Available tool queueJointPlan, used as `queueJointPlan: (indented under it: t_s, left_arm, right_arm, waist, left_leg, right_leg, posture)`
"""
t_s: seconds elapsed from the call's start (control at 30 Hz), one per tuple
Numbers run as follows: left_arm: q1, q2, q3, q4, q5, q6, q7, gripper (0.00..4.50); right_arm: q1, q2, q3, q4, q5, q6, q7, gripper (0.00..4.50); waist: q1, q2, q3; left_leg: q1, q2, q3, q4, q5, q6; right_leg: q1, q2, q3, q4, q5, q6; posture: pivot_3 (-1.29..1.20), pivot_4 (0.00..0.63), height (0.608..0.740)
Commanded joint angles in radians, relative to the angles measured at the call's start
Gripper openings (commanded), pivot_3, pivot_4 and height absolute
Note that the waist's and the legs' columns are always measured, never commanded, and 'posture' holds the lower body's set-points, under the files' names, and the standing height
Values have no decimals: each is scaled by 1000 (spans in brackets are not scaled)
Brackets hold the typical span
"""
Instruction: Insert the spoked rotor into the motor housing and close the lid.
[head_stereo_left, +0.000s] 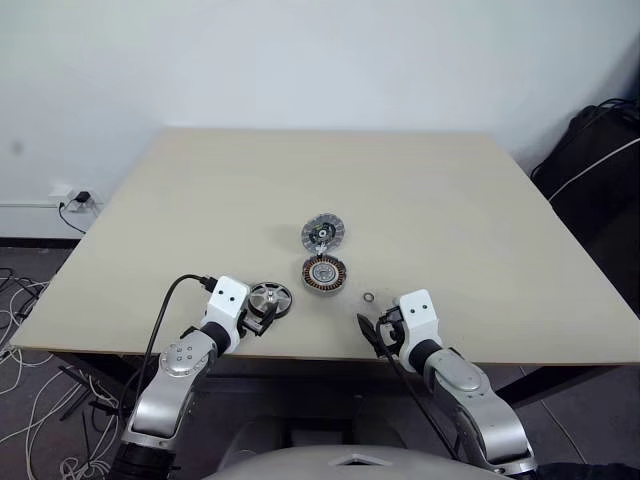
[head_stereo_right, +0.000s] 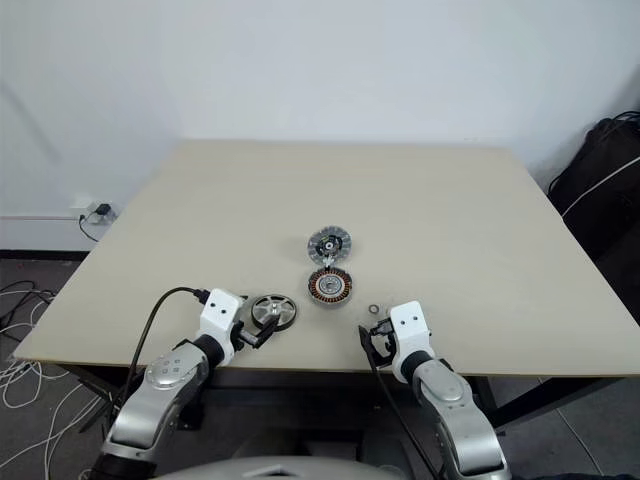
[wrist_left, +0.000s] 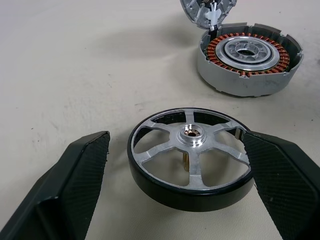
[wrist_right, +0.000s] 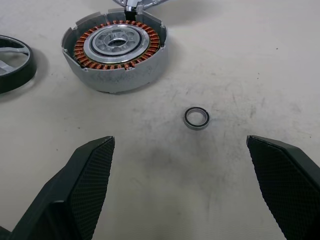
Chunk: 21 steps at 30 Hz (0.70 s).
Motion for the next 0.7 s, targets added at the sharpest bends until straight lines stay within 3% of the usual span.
queueJointPlan:
  t_s: [0.03,0.7]
  left_arm:
    - [-14,-2,-2,-19,-3,-13,-6,4461]
    - [-22,-2,-5,-13,0,-15,-18,4461]
  right_arm:
    - [-15,5,-17,-12,-1,-13,-5,4500]
    - [-69,73,-53,67,-26,-28,-93,4500]
  waist:
    - [0,0,0]
    - [-1,1,1]
  left_leg:
    - [0,0,0,0,0,0]
    - [0,0,0,0,0,0]
  right_leg:
    - [0,0,0,0,0,0]
    - [0,0,0,0,0,0]
  posture:
    - [0,0,740]
    - [0,0,740]
